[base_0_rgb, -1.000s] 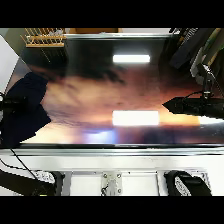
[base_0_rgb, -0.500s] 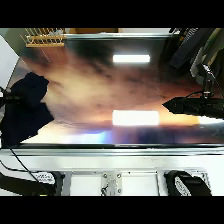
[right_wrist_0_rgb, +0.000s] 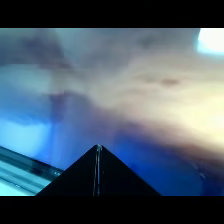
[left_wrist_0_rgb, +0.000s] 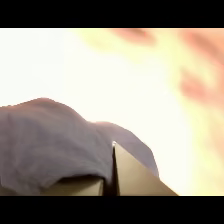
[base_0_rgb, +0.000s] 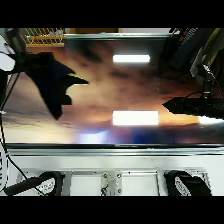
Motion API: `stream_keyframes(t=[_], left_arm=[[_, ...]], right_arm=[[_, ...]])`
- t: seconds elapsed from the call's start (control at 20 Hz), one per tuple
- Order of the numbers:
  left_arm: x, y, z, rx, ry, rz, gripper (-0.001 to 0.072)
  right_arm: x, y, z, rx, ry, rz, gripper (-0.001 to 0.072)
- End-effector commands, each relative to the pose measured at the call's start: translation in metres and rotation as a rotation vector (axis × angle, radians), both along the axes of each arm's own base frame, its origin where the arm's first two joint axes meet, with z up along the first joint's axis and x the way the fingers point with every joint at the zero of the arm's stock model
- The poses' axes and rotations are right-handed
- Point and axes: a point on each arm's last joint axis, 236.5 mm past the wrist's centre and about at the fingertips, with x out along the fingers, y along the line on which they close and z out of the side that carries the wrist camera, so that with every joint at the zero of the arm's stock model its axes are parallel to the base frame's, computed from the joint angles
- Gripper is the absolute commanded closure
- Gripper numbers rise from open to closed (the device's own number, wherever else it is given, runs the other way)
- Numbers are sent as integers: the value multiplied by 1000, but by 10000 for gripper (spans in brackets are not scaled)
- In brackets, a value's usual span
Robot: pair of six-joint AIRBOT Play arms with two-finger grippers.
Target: Fold the clothes and pants, and hang the long-sleeved shirts on hangers.
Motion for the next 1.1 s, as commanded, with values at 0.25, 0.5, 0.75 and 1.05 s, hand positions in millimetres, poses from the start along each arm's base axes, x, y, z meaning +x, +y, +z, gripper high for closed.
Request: stream_keyframes(t=[0.25,0.5,0.75,1.05], left_arm=[[-154,-231,-71,229,245,-778,699],[-218,-262,-154,304,435,-915,19],[-154,-174,-123,226,432,-545,28],[-150,-2,-191,54,676,-28,28]], right_arm=[[6,5,8,40,-26,-10,699],[14,-20,-4,-77,-42,-52,170],[27,-31,-31,-104,31,-83,99],[46,-30,-117,-39,320,-137,99]])
